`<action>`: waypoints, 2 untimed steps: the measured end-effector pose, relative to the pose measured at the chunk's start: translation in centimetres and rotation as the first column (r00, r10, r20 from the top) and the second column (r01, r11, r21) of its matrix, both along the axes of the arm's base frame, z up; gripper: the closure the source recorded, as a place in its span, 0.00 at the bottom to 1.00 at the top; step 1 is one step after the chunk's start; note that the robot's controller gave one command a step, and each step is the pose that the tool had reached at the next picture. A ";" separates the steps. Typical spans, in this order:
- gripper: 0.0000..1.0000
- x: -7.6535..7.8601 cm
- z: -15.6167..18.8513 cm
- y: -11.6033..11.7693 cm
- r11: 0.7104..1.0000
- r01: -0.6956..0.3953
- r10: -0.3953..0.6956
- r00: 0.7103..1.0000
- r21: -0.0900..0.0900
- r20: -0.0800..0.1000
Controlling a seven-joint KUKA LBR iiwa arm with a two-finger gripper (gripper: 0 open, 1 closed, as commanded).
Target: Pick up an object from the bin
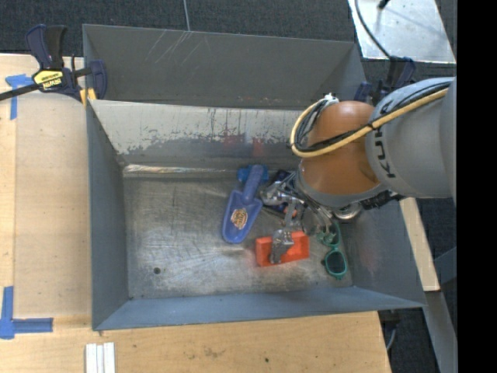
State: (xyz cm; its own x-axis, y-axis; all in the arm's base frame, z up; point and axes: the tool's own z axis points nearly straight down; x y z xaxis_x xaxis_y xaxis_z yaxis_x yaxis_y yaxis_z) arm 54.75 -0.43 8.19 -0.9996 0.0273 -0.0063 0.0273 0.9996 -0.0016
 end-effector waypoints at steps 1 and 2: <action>0.00 0.5 0.9 -0.4 1.000 0.003 -0.003 1.000 0.001 0.007; 0.00 -0.9 0.3 -0.3 0.999 0.047 -0.047 0.999 0.004 0.017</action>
Offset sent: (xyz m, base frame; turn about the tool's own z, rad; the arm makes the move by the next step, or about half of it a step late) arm -0.0305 -0.0026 -0.0119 0.0842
